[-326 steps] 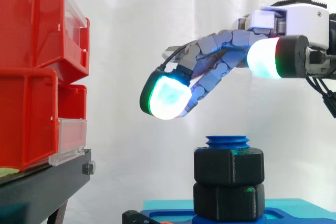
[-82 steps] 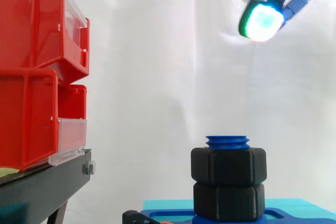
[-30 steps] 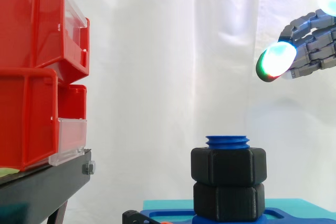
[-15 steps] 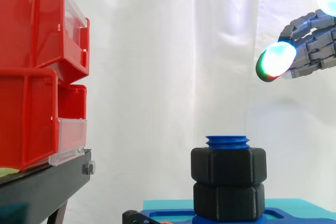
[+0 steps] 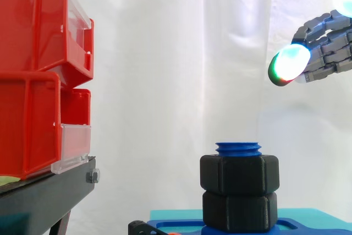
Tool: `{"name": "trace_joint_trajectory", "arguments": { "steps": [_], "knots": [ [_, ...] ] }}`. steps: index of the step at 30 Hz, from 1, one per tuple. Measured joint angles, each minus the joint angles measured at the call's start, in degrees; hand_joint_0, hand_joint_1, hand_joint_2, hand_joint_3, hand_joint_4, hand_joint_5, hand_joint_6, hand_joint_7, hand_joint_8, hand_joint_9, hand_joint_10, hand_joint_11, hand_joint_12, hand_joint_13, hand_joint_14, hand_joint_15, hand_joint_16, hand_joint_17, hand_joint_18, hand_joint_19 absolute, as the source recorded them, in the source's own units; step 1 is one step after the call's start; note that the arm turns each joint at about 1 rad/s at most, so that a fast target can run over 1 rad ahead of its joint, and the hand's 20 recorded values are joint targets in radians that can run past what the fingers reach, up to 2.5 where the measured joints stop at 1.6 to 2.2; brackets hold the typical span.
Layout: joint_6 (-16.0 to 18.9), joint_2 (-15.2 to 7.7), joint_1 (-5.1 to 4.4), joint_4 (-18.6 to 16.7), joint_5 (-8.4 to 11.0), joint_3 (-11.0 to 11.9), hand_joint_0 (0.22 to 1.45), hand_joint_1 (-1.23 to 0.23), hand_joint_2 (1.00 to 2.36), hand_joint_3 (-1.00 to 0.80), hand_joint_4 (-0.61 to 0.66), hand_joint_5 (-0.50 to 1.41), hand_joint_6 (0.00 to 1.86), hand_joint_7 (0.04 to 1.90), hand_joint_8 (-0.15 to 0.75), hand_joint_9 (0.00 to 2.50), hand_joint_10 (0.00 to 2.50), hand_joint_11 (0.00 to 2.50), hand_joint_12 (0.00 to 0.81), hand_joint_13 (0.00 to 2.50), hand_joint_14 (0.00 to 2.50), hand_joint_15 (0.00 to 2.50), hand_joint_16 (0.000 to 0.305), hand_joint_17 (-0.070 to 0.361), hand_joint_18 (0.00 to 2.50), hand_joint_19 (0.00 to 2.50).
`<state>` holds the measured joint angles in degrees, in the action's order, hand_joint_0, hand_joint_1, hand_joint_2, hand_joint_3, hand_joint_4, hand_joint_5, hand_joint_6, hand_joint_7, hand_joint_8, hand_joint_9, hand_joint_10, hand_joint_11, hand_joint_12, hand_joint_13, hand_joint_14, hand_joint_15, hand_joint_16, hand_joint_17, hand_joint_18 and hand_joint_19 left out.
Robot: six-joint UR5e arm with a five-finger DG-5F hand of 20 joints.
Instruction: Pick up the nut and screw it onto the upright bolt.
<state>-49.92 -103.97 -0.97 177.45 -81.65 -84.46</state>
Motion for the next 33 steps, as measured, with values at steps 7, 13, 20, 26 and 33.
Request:
{"name": "trace_joint_trajectory", "arguments": {
  "steps": [7, 13, 20, 26, 33],
  "knots": [
    [0.00, 0.00, 0.00, 0.00, 0.00, 0.00, 0.48, -0.33, 1.00, -0.50, 0.11, -0.25, 0.50, 0.65, 0.198, 0.00, 0.00, 0.00, 0.373, 0.00, 0.00, 0.00, 0.049, 0.110, 0.00, 0.00],
    [-0.01, 0.00, 0.00, 0.00, 0.00, 0.00, 0.48, -0.34, 1.00, -0.50, 0.11, -0.25, 0.50, 0.64, 0.192, 0.00, 0.00, 0.00, 0.373, 0.00, 0.00, 0.00, 0.049, 0.109, 0.00, 0.00],
    [0.00, 0.00, 0.00, -0.01, 0.00, 0.00, 0.48, -0.34, 1.00, -0.50, 0.11, -0.25, 0.50, 0.64, 0.192, 0.00, 0.00, 0.00, 0.374, 0.00, 0.00, 0.00, 0.049, 0.110, 0.00, 0.00],
    [-0.01, 0.00, 0.00, 0.00, 0.00, 0.00, 0.48, -0.35, 1.00, -0.50, 0.10, -0.25, 0.50, 0.64, 0.189, 0.00, 0.00, 0.00, 0.370, 0.00, 0.00, 0.00, 0.048, 0.109, 0.00, 0.00],
    [-0.01, 0.00, 0.00, -0.01, 0.00, 0.00, 0.48, -0.35, 1.00, -0.50, 0.10, -0.25, 0.50, 0.64, 0.194, 0.00, 0.00, 0.00, 0.368, 0.00, 0.00, 0.00, 0.048, 0.109, 0.00, 0.00]
  ]
}}
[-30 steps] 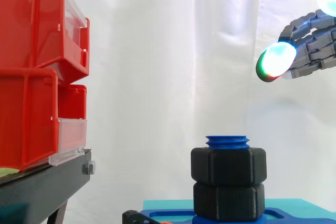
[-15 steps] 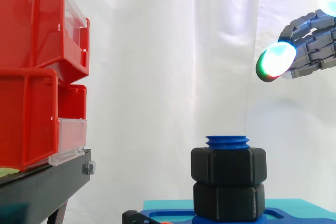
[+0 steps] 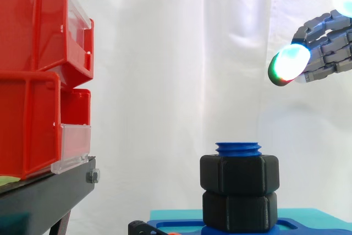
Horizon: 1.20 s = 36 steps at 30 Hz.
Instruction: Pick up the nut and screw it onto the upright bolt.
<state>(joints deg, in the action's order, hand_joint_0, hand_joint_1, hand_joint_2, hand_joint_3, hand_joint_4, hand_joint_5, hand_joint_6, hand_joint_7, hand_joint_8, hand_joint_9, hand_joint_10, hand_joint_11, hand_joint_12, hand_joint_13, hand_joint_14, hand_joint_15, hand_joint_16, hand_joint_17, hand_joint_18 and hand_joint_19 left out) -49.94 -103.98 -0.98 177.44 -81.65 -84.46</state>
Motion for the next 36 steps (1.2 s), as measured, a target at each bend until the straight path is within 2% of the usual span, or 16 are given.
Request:
{"name": "trace_joint_trajectory", "arguments": {
  "steps": [3, 13, 16, 19, 22, 25, 28, 31, 36],
  "knots": [
    [0.01, 0.00, 0.00, 0.01, 0.00, 0.00, 0.48, -0.35, 1.00, -0.50, 0.10, -0.25, 0.50, 0.69, 0.191, 0.00, 0.00, 0.00, 0.367, 0.00, 0.00, 0.00, 0.048, 0.107, 0.00, 0.00],
    [0.00, 0.00, 0.01, -0.01, 0.00, 0.00, 0.48, -0.36, 1.00, -0.50, 0.10, -0.25, 0.50, 0.64, 0.196, 0.00, 0.00, 0.00, 0.369, 0.00, 0.00, 0.00, 0.048, 0.108, 0.00, 0.00],
    [0.01, 0.00, 0.01, 0.00, 0.00, 0.00, 0.48, -0.36, 1.00, -0.50, 0.10, -0.25, 0.50, 0.69, 0.193, 0.00, 0.00, 0.00, 0.369, 0.00, 0.00, 0.00, 0.047, 0.107, 0.00, 0.00],
    [0.01, 0.00, 0.01, 0.01, 0.00, 0.00, 0.48, -0.36, 1.00, -0.50, 0.09, -0.25, 0.50, 0.64, 0.196, 0.00, 0.00, 0.00, 0.372, 0.00, 0.00, 0.00, 0.048, 0.109, 0.00, 0.00],
    [0.02, 0.00, 0.01, 0.01, 0.00, 0.00, 0.48, -0.36, 1.00, -0.50, 0.09, -0.25, 0.50, 0.69, 0.195, 0.00, 0.00, 0.00, 0.371, 0.00, 0.00, 0.00, 0.048, 0.107, 0.00, 0.00],
    [0.01, 0.00, 0.01, 0.01, 0.00, 0.00, 0.48, -0.36, 1.00, -0.50, 0.08, -0.25, 0.50, 0.65, 0.195, 0.00, 0.00, 0.00, 0.372, 0.00, 0.00, 0.00, 0.048, 0.108, 0.00, 0.00],
    [0.01, 0.00, 0.01, -0.02, 0.00, 0.00, 0.48, -0.36, 1.00, -0.50, 0.09, -0.25, 0.50, 0.71, 0.192, 0.00, 0.00, 0.00, 0.371, 0.00, 0.00, 0.00, 0.048, 0.107, 0.00, 0.00],
    [-0.01, 0.00, 0.01, -0.01, 0.00, 0.00, 0.48, -0.37, 1.00, -0.50, 0.08, -0.25, 0.50, 0.65, 0.195, 0.00, 0.00, 0.00, 0.368, 0.00, 0.00, 0.00, 0.048, 0.107, 0.00, 0.00],
    [0.00, 0.00, 0.01, 0.00, 0.00, 0.00, 0.49, -0.36, 1.00, -0.50, 0.09, -0.25, 0.50, 0.69, 0.188, 0.00, 0.00, 0.00, 0.368, 0.00, 0.00, 0.00, 0.047, 0.107, 0.00, 0.00]
  ]
}}
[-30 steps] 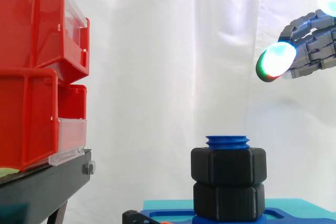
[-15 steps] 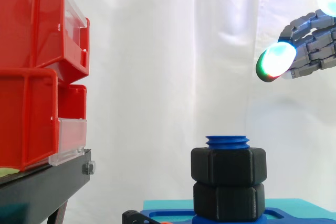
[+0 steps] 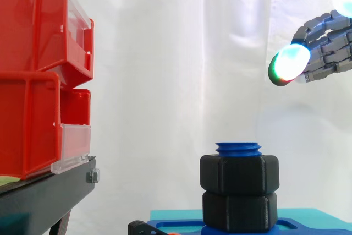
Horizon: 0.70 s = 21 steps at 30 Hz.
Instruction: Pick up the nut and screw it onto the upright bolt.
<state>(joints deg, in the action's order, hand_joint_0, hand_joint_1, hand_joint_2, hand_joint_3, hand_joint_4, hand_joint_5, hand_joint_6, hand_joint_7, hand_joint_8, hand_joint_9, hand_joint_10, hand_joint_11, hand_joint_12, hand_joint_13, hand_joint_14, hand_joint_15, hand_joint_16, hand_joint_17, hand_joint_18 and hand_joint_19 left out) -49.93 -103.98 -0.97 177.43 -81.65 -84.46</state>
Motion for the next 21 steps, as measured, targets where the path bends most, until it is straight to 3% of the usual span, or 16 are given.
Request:
{"name": "trace_joint_trajectory", "arguments": {
  "steps": [15, 19, 21],
  "knots": [
    [0.01, 0.01, 0.00, 0.01, 0.00, 0.00, 0.49, -0.37, 1.00, -0.50, 0.10, -0.24, 0.50, 0.65, 0.193, 0.00, 0.00, 0.00, 0.368, 0.00, 0.00, 0.00, 0.047, 0.106, 0.00, 0.00],
    [0.01, 0.01, -0.03, 0.02, 0.00, 0.00, 0.49, -0.37, 1.00, -0.50, 0.10, -0.25, 0.50, 0.72, 0.191, 0.00, 0.00, 0.00, 0.366, 0.00, 0.00, 0.00, 0.047, 0.105, 0.00, 0.00],
    [0.01, 0.01, -0.02, 0.02, 0.00, 0.00, 0.49, -0.37, 1.00, -0.50, 0.10, -0.24, 0.50, 0.66, 0.194, 0.00, 0.00, 0.00, 0.368, 0.00, 0.00, 0.00, 0.047, 0.106, 0.00, 0.00]
  ]
}}
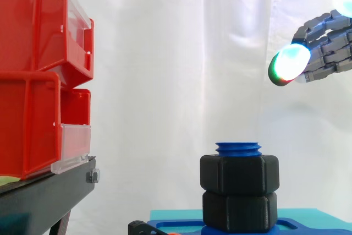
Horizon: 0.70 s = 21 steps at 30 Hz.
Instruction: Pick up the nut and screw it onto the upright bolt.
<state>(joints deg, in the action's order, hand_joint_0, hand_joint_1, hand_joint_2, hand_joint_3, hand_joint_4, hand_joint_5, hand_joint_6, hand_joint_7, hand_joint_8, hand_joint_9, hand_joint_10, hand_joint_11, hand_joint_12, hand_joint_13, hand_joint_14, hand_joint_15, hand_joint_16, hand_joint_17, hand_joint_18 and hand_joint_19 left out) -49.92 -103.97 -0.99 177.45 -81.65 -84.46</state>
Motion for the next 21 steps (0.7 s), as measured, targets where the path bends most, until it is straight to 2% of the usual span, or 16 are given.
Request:
{"name": "trace_joint_trajectory", "arguments": {
  "steps": [4, 8, 11, 14, 18, 21],
  "knots": [
    [0.00, 0.00, 0.01, 0.01, 0.00, 0.00, 0.49, -0.37, 1.00, -0.50, 0.10, -0.25, 0.50, 0.72, 0.193, 0.00, 0.00, 0.00, 0.365, 0.00, 0.00, 0.00, 0.046, 0.104, 0.00, 0.00],
    [0.00, 0.00, 0.01, 0.00, 0.00, 0.00, 0.49, -0.38, 1.00, -0.50, 0.10, -0.24, 0.50, 0.66, 0.197, 0.00, 0.00, 0.00, 0.366, 0.00, 0.00, 0.00, 0.047, 0.106, 0.00, 0.00],
    [0.00, -0.01, 0.02, 0.00, 0.00, 0.00, 0.49, -0.37, 1.00, -0.50, 0.10, -0.25, 0.50, 0.73, 0.191, 0.00, 0.00, 0.00, 0.365, 0.00, 0.00, 0.00, 0.047, 0.105, 0.00, 0.00],
    [0.00, 0.00, 0.02, 0.00, 0.00, 0.00, 0.49, -0.37, 1.00, -0.50, 0.10, -0.24, 0.50, 0.67, 0.199, 0.00, 0.00, 0.00, 0.367, 0.00, 0.00, 0.00, 0.047, 0.106, 0.00, 0.00],
    [0.00, -0.01, 0.02, 0.00, 0.00, 0.00, 0.49, -0.38, 1.00, -0.50, 0.10, -0.24, 0.50, 0.72, 0.197, 0.00, 0.00, 0.00, 0.366, 0.00, 0.00, 0.00, 0.047, 0.105, 0.00, 0.00],
    [0.00, 0.00, 0.02, 0.00, 0.00, 0.00, 0.50, -0.38, 1.00, -0.50, 0.09, -0.24, 0.50, 0.66, 0.194, 0.00, 0.00, 0.00, 0.366, 0.00, 0.00, 0.00, 0.047, 0.106, 0.00, 0.00]
  ]
}}
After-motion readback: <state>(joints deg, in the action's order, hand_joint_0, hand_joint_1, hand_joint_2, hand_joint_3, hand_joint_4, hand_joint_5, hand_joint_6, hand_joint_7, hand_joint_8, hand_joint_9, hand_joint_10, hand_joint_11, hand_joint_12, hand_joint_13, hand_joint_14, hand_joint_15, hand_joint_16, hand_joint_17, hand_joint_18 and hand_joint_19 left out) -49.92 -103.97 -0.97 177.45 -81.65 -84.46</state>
